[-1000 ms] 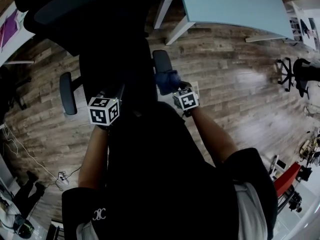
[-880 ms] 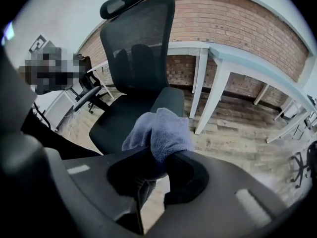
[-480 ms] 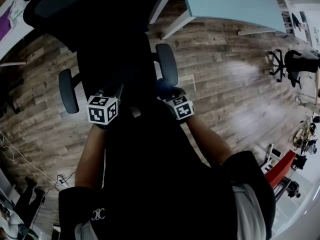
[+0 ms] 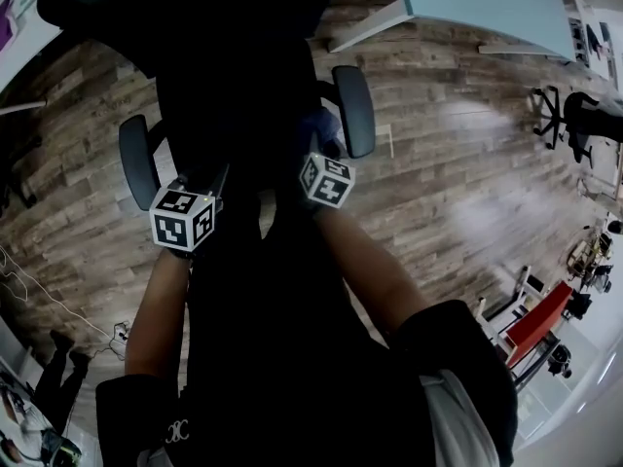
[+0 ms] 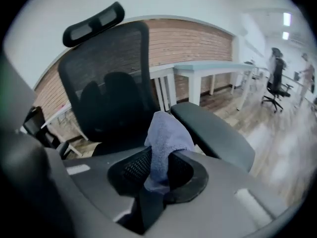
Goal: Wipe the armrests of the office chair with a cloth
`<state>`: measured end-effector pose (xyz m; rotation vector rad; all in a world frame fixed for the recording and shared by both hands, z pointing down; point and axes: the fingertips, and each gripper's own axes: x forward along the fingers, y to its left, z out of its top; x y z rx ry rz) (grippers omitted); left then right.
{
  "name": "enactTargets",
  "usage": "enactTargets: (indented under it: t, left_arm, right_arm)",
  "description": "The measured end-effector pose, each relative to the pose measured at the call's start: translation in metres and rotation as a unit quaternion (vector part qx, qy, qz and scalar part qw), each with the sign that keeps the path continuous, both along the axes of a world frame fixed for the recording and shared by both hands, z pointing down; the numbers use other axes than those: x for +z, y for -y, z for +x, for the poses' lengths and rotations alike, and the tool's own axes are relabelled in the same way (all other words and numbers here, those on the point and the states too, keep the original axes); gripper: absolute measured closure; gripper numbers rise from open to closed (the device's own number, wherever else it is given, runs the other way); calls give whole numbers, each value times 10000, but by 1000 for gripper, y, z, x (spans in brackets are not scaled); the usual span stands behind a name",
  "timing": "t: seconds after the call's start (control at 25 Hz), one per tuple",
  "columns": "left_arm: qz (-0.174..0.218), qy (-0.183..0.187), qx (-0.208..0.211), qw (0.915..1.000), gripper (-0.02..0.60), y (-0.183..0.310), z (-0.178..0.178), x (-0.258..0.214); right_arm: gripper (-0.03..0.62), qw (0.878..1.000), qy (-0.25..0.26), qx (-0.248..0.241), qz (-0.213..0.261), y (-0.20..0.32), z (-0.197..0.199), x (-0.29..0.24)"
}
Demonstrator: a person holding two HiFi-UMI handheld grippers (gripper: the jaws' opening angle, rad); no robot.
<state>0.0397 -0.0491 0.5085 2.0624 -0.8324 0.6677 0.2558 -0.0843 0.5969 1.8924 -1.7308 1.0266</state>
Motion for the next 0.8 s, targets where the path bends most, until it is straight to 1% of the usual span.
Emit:
enactTargets:
  t: [0.08, 0.16, 0.28, 0.4, 0.48, 0.6, 0.68, 0.8]
  left_arm:
    - [-23, -4, 109, 9999, 575, -4, -9, -2]
    - [-36, 44, 274, 9996, 575, -8, -18, -3]
    - [-113, 100, 485, 9987, 575, -19, -24, 2]
    - [-236, 106, 554, 9981, 575, -27, -30, 10]
    - [-299, 125, 525, 9981, 575, -27, -33, 15]
    - [-309, 235, 431, 9983, 575, -21, -38, 21]
    - [-272, 286, 350, 9986, 575, -16, -40, 20]
    - [-205, 328, 254, 9989, 575, -10, -41, 17]
  right_arm:
    - [517, 9975, -1, 690, 143, 7, -2, 12]
    - [516, 9922, -152, 1195, 314, 16, 0, 22]
    - [517, 9824, -416, 1750, 499, 30, 15, 38]
    - [516, 9714, -663, 2194, 628, 39, 35, 47]
    - [516, 9666, -783, 2333, 712, 46, 44, 51]
    - [516, 9634, -885, 2397, 805, 57, 54, 57]
    - [514, 9634, -887, 2410, 770, 63, 61, 63]
    - [514, 9666, -929, 2293, 671, 71, 66, 75]
